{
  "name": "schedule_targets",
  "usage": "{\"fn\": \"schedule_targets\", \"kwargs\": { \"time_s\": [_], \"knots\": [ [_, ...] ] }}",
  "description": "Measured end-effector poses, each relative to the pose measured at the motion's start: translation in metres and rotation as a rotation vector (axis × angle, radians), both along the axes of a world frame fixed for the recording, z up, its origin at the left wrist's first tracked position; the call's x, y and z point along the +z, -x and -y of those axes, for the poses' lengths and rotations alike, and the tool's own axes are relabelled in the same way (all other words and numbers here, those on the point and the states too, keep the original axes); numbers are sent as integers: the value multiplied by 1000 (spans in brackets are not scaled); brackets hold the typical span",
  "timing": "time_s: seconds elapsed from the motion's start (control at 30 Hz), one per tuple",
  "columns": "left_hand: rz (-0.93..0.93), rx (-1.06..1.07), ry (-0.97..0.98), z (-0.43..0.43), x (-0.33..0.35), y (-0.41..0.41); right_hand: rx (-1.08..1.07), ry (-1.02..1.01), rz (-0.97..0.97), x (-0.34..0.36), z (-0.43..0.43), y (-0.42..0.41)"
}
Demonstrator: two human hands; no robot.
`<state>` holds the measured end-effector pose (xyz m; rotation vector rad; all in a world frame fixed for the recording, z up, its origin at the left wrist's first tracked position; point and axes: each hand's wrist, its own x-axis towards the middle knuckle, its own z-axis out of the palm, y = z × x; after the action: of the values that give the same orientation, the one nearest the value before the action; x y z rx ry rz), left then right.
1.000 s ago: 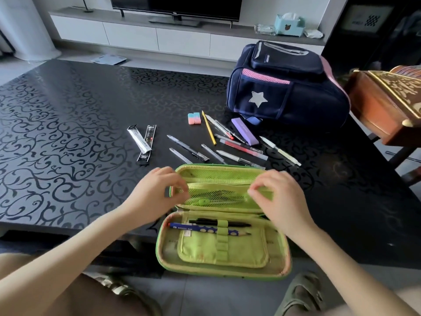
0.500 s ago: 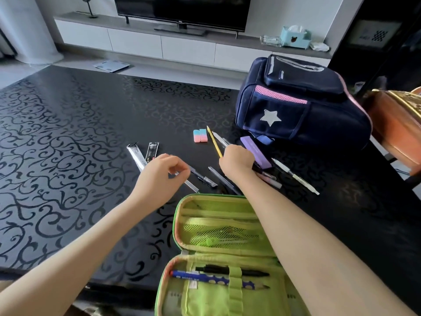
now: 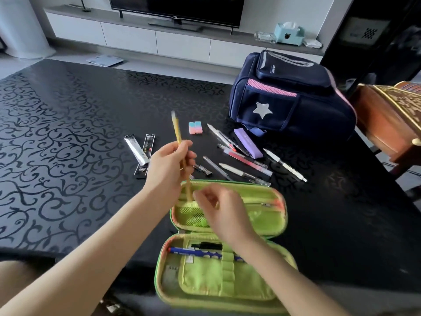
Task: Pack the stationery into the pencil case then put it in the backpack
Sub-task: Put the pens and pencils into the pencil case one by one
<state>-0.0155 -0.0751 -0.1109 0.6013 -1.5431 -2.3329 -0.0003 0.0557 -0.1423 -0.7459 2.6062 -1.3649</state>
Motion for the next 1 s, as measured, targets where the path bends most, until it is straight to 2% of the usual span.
{"fn": "schedule_targets", "kwargs": {
  "time_s": [0.03,0.17,0.33,0.7,0.9,1.0],
  "knots": [
    [-20,-30,116,0,0,-9,7,-30,-35,-1,-10,-3],
    [-87,-274,1060,12,-11,-71,-117,-169,-344,-13,-72,-20],
    [-157,-466,1511,28,-46,-129,-222,-337,-416,-31,-123,-40],
    [-316,-475,1680,-6,-58,-127,-181,-382,-440,-38,-125,-44],
    [-297,-536,1664,-40,-57,-110,-226,-291,-400,-27,-117,-33],
    [-245,-539,1641,-39,-53,-107,-327,-262,-466,-6,-102,4]
  ]
}}
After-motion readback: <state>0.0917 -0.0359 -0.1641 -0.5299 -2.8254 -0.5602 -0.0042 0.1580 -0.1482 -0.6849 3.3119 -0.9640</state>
